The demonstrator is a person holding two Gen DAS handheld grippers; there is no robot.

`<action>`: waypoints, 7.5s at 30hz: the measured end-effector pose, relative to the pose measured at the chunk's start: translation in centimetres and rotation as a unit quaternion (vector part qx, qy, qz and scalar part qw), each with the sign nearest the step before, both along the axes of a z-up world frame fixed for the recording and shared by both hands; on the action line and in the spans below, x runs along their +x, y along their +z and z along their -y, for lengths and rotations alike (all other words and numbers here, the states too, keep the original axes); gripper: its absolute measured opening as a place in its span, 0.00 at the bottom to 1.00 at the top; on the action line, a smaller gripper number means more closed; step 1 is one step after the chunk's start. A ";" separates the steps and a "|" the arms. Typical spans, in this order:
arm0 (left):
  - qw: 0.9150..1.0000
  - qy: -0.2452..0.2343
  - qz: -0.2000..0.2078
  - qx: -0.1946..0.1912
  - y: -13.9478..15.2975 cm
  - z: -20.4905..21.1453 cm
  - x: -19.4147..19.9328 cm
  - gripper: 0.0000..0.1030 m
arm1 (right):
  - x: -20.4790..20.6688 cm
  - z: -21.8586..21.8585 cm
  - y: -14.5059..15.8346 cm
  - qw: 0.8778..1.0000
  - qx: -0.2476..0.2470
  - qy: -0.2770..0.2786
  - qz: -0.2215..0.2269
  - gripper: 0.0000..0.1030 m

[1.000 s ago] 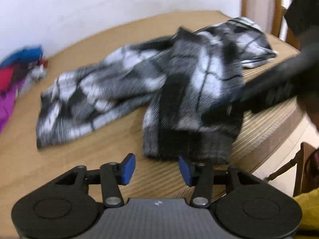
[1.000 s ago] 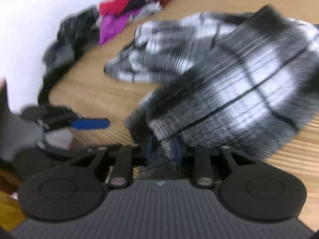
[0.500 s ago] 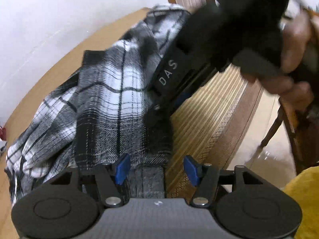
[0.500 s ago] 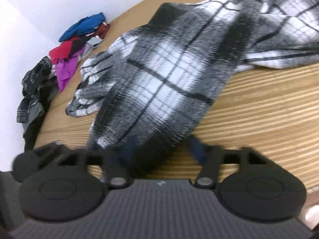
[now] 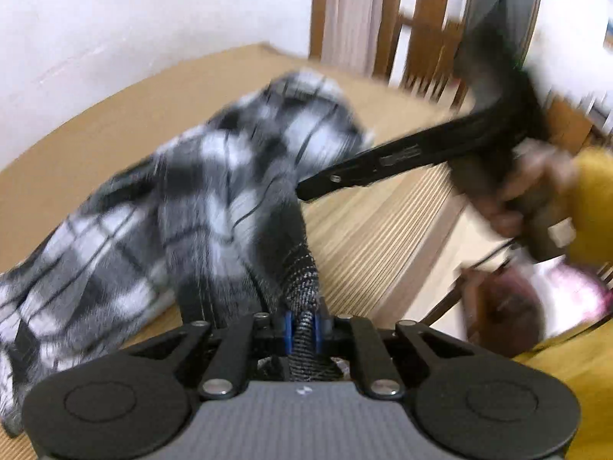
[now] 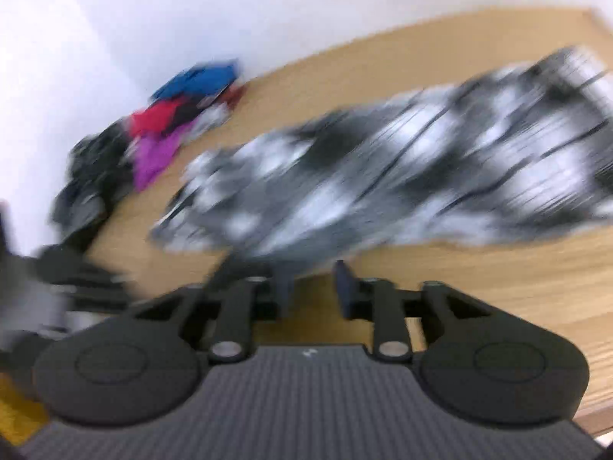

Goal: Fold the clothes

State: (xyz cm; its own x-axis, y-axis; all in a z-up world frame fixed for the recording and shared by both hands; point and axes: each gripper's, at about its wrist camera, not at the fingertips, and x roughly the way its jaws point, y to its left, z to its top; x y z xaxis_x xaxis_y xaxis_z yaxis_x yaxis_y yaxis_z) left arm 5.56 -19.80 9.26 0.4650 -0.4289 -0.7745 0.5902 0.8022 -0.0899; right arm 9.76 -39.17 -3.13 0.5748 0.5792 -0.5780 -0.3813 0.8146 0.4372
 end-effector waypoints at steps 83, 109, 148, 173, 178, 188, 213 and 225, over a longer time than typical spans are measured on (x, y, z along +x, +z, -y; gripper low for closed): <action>0.912 0.405 -0.046 0.041 -15.3 -31.1 11.6 0.77 | 4.2 -30.0 -3.9 0.961 -0.213 0.127 0.119 0.67; 0.993 0.072 -0.051 0.080 -20.0 -35.5 27.4 0.78 | -3.4 -48.4 -10.5 0.964 -0.234 0.054 0.117 0.76; 0.988 -0.025 -0.086 0.124 -18.7 -34.4 25.5 0.67 | -5.2 -45.8 -7.7 0.975 -0.209 0.035 0.069 0.53; 0.987 -0.022 -0.037 0.154 -20.1 -33.9 24.6 0.75 | -3.7 -46.9 -8.5 0.971 -0.233 0.035 0.036 0.71; 0.988 -0.030 -0.030 0.151 -20.5 -34.2 24.7 0.82 | -3.5 -47.1 -8.4 0.971 -0.234 0.041 0.027 0.80; 0.990 -0.043 -0.021 0.132 -21.4 -35.7 25.5 1.00 | -3.0 -48.2 -8.6 0.968 -0.242 0.066 0.004 1.00; 0.995 -0.038 -0.093 0.026 -20.5 -36.5 27.6 0.94 | -4.4 -47.8 -8.9 0.955 -0.284 0.000 0.087 1.00; 0.989 -0.110 -0.075 0.061 -20.6 -32.6 27.0 0.66 | -3.1 -47.1 -9.1 0.939 -0.317 -0.027 0.130 0.29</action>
State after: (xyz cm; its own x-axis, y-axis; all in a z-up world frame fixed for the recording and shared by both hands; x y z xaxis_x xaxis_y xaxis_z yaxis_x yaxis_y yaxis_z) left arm 32.54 12.84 -11.38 0.2472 -0.4068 -0.8794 0.7396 0.6656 -0.1000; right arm 6.67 7.90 -12.23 0.7629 0.1311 -0.6330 -0.3583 0.9008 -0.2452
